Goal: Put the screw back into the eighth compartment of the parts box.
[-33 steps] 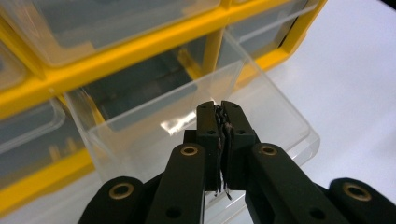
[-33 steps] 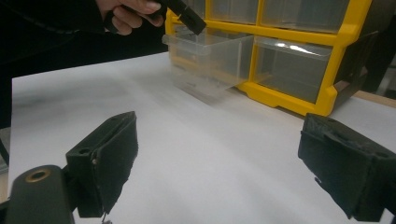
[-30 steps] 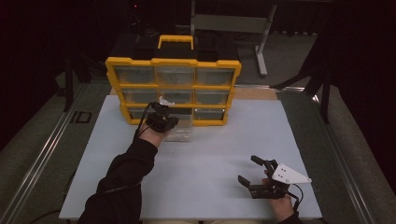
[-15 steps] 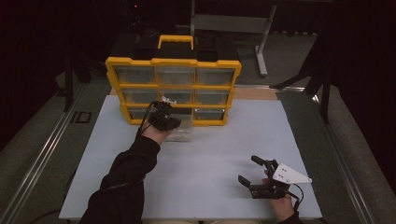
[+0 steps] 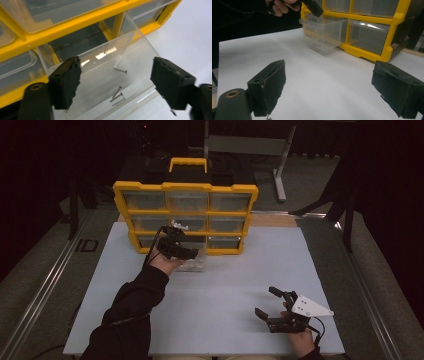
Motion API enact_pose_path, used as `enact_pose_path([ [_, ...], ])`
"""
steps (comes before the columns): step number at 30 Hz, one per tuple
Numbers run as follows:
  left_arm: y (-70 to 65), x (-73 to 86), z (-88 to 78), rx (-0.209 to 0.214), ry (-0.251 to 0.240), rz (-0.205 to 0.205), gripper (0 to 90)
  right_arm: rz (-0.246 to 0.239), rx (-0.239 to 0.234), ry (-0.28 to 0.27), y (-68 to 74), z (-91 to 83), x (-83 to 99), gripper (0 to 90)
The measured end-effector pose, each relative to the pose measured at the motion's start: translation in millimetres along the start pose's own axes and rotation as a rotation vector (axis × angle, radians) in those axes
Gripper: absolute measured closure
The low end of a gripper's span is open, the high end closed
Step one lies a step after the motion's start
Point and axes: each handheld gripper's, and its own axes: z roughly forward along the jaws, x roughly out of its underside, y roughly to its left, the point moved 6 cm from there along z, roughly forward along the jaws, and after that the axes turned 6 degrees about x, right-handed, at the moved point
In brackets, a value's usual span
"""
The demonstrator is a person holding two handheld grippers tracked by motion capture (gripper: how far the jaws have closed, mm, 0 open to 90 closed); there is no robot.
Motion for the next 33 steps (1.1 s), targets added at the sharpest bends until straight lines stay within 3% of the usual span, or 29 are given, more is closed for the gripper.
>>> enact_pose_path([
  [6,-4.4,2.5,-10.6,0.043,-0.020,0.006,9.4,-0.001,-0.001,-0.001,-0.1,0.3,-0.3,12.0],
  [10,-3.6,7.3,-17.6,0.036,-0.044,0.010,8.0,0.000,0.000,-0.002,-0.1,0.0,-0.4,12.1],
  [15,-6.4,11.2,-26.7,0.083,-0.081,0.026,1.7,-0.001,-0.001,0.001,0.3,0.4,-0.2,12.0],
  [17,-7.1,11.2,-31.5,0.113,-0.101,0.026,0.0,-0.002,0.000,0.002,0.5,0.6,-0.1,12.0],
  [24,-2.5,12.6,-48.1,0.126,-0.219,0.026,0.0,0.001,0.005,-0.001,-1.1,-0.7,0.2,12.1],
  [29,-1.4,18.6,-56.7,0.153,-0.260,0.063,0.0,0.011,0.006,0.001,-2.8,-0.4,1.5,12.0],
  [33,-3.7,25.4,-63.1,0.201,-0.268,0.103,0.0,0.015,0.004,0.001,-3.6,-0.3,2.1,12.1],
])
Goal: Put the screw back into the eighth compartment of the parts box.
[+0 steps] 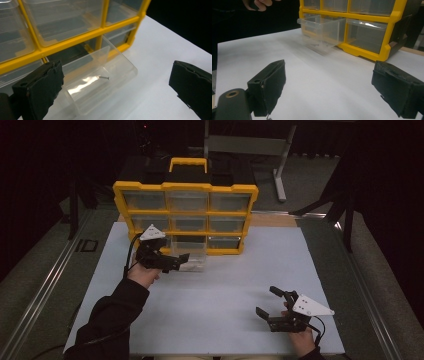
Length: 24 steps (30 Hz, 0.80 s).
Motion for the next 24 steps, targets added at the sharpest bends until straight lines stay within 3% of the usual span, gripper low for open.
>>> enact_pose_path([
  [2,-3.6,2.9,-4.6,0.029,-0.025,0.025,0.0,-0.003,0.001,-0.003,0.0,-0.4,-0.4,12.0],
  [11,-5.9,17.0,-25.9,0.083,-0.060,0.071,0.0,-0.007,-0.002,0.000,0.8,1.1,-0.4,12.0],
  [19,-8.1,29.7,-39.6,0.142,-0.109,0.082,0.0,-0.012,-0.004,0.003,2.5,2.4,-1.1,12.1],
  [24,-9.2,38.3,-45.3,0.131,-0.095,0.105,0.0,-0.014,-0.003,0.003,3.4,2.0,-1.7,12.1],
])
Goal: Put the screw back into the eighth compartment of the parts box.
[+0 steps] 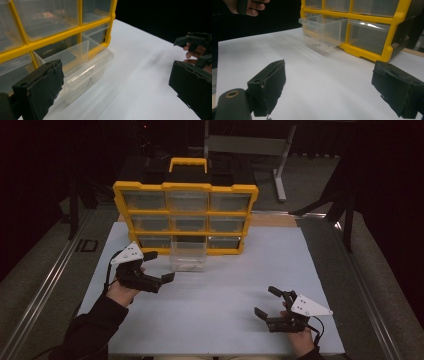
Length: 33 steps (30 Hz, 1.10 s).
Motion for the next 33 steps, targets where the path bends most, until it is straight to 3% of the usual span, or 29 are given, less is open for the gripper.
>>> enact_pose_path([
  [6,-3.1,8.6,-8.0,0.010,-0.021,0.001,0.0,-0.002,0.003,-0.005,-0.3,-1.1,-0.7,12.0],
  [10,-9.9,17.7,-12.2,0.052,-0.031,0.023,0.0,-0.003,0.001,-0.005,0.2,-1.0,-0.8,12.1],
  [14,-13.0,24.5,-16.0,0.049,-0.030,0.049,0.0,-0.005,0.003,-0.005,0.7,-1.1,-1.1,12.0],
  [17,-13.9,29.0,-18.5,0.063,-0.053,0.039,0.0,-0.005,0.003,-0.003,0.5,-0.9,-0.8,12.1],
  [33,-19.3,67.5,-19.4,0.027,-0.045,0.034,0.0,-0.005,0.003,-0.007,1.0,-1.7,-1.6,12.1],
])
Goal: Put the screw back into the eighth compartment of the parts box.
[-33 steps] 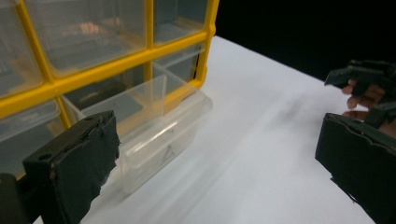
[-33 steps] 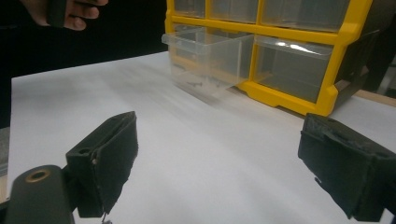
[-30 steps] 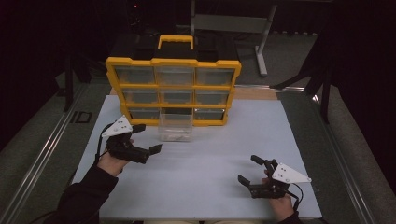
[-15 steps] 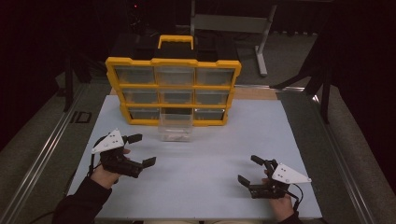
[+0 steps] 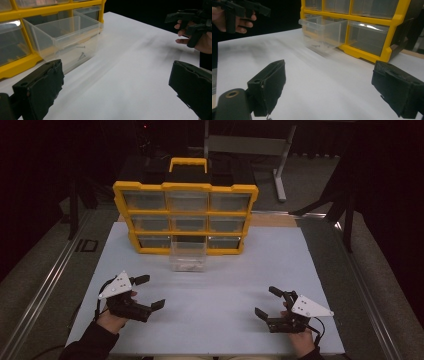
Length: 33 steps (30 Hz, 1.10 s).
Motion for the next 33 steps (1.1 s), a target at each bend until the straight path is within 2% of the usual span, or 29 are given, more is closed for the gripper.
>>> enact_pose_path([
  [11,-3.5,23.1,-4.3,-0.021,-0.007,-0.005,0.0,0.000,-0.001,0.002,0.3,0.1,0.3,12.0],
  [13,-2.7,25.8,-5.8,-0.029,-0.013,0.007,0.0,-0.002,-0.001,0.003,0.5,0.2,0.4,12.0],
  [21,1.1,37.3,-10.6,-0.047,0.002,0.009,0.0,0.001,-0.002,0.002,0.3,-0.1,0.3,12.0],
  [33,9.8,58.0,-17.9,-0.112,0.042,0.003,0.0,0.000,-0.003,0.006,0.5,0.1,0.9,12.0],
])
